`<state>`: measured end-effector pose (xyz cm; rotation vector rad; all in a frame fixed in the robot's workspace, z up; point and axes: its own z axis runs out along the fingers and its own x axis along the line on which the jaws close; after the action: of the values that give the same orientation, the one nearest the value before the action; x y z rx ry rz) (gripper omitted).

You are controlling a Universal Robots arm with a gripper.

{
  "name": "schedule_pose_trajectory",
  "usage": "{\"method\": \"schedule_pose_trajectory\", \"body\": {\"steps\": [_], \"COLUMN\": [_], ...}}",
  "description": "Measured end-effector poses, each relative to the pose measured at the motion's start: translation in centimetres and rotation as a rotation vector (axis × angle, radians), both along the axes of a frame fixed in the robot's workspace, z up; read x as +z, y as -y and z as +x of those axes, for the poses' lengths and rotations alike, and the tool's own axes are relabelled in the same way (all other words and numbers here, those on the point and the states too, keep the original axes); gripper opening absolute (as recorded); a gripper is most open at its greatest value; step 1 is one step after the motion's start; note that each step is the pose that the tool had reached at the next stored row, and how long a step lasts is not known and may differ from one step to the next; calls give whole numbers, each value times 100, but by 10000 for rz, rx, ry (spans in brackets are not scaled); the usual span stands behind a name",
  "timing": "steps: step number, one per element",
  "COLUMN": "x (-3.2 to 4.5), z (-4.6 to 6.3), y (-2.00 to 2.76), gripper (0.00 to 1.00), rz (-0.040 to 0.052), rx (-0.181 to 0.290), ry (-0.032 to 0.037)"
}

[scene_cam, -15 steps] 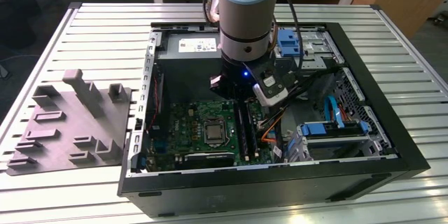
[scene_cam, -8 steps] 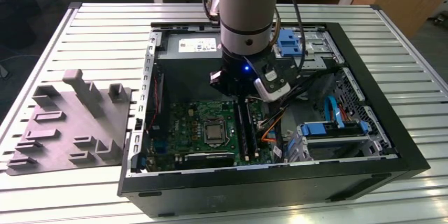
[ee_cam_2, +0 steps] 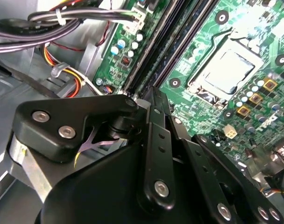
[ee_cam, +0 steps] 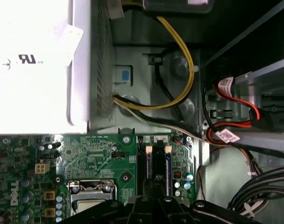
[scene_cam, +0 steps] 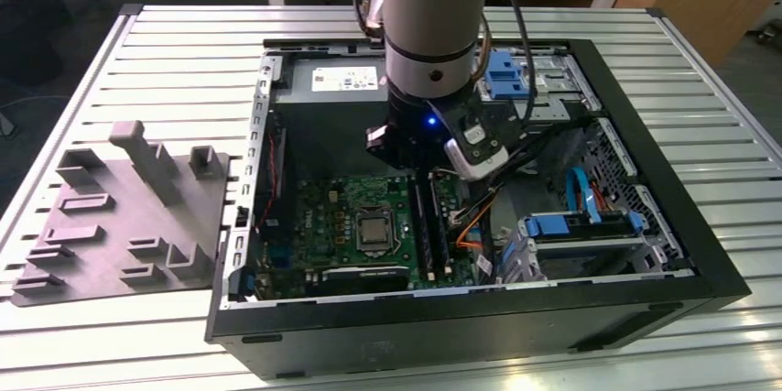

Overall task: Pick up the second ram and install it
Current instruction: 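Press down the second ram until it locks into place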

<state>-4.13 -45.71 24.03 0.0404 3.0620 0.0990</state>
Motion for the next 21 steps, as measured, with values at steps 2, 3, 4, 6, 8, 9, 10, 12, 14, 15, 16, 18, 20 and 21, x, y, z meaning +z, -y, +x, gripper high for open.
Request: {"method": "schedule_pose_trajectory", "body": {"steps": [2,3,4,6,8,9,10,12,14,15,16,18,20,21], "x": [0,0,0,0,0,0,-1,-1,-1,-1,-1,-2,-1,-2], "z": [0,0,0,0,0,0,0,0,0,0,0,0,0,0], "y": [27,42,60,96,134,157,179,223,268,290,313,359,400,419], "gripper": [10,10,10,10,10,10,10,10,10,10,10,10,10,10], "rz": [0,0,0,0,0,0,0,1,-1,0,0,1,-1,0], "rx": [-2,-2,-3,-6,-7,-8,-9,-9,-9,-9,-9,-9,-9,-9], "ry": [0,0,0,0,0,0,0,0,0,0,0,0,0,0]}}
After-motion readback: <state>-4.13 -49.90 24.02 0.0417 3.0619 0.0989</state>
